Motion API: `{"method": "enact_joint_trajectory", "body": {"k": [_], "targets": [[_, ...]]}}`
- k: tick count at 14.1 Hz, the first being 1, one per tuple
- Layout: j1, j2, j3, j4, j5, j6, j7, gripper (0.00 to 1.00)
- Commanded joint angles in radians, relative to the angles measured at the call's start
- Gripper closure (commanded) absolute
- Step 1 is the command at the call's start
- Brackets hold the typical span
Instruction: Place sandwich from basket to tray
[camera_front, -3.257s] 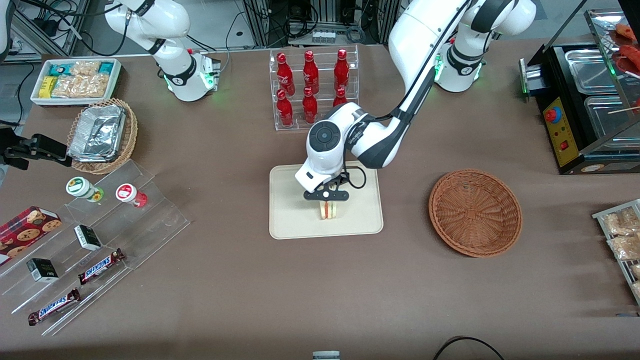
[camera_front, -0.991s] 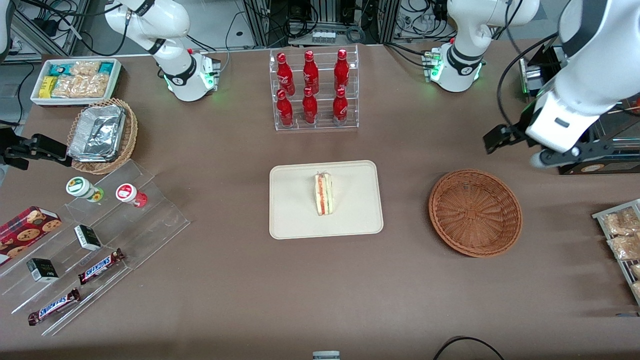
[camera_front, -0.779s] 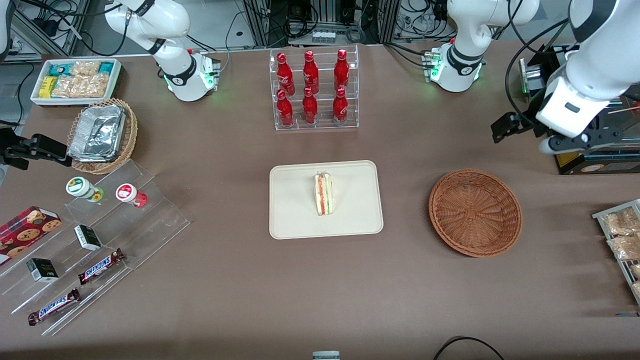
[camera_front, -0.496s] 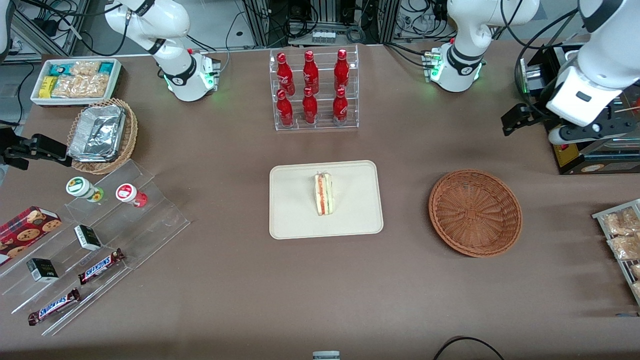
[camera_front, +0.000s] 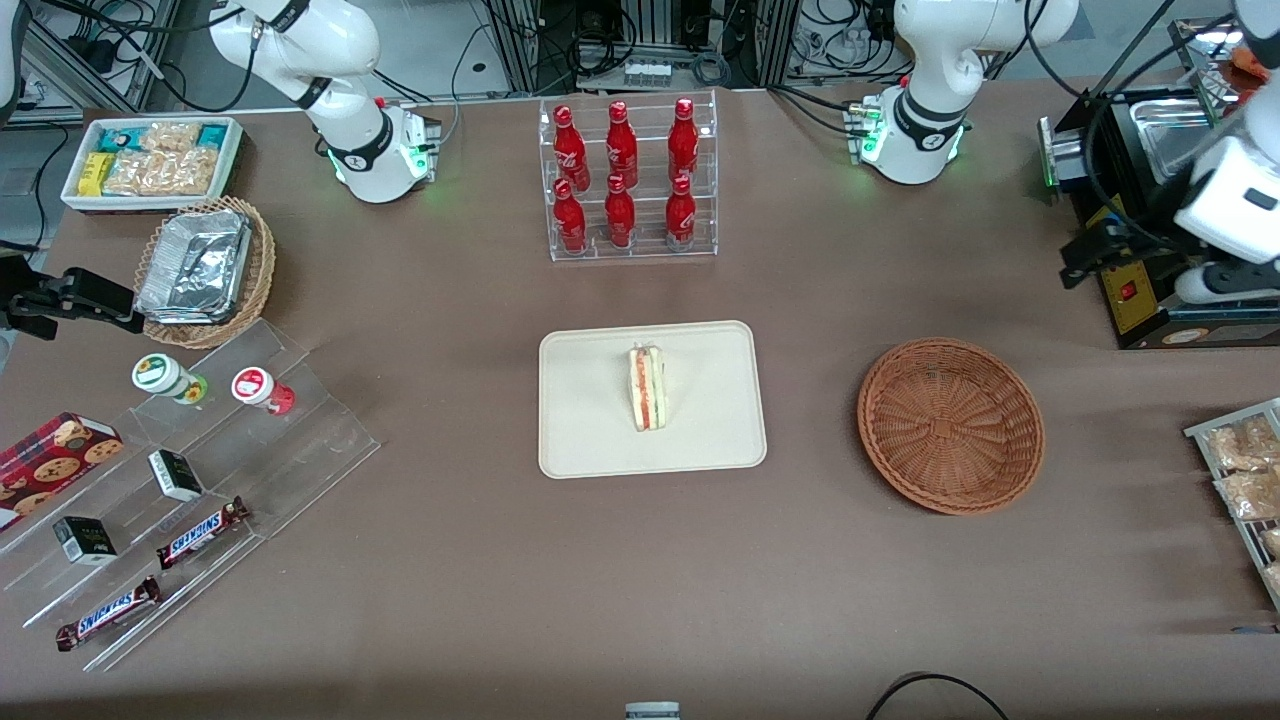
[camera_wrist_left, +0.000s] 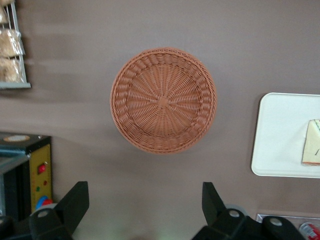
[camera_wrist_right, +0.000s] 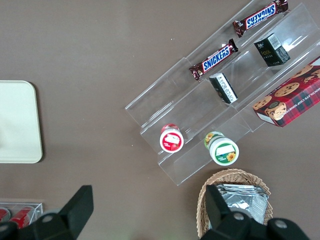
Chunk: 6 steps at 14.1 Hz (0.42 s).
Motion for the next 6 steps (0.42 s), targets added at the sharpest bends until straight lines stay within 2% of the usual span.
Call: {"method": "enact_joint_trajectory", "body": {"k": [1, 6], "targets": [[0.074, 0.035, -0.076, 0.053, -0.003, -0.032, 0.041, 0.00], [0.074, 0.057, -0.075, 0.067, -0.005, -0.027, 0.044, 0.00]]}}
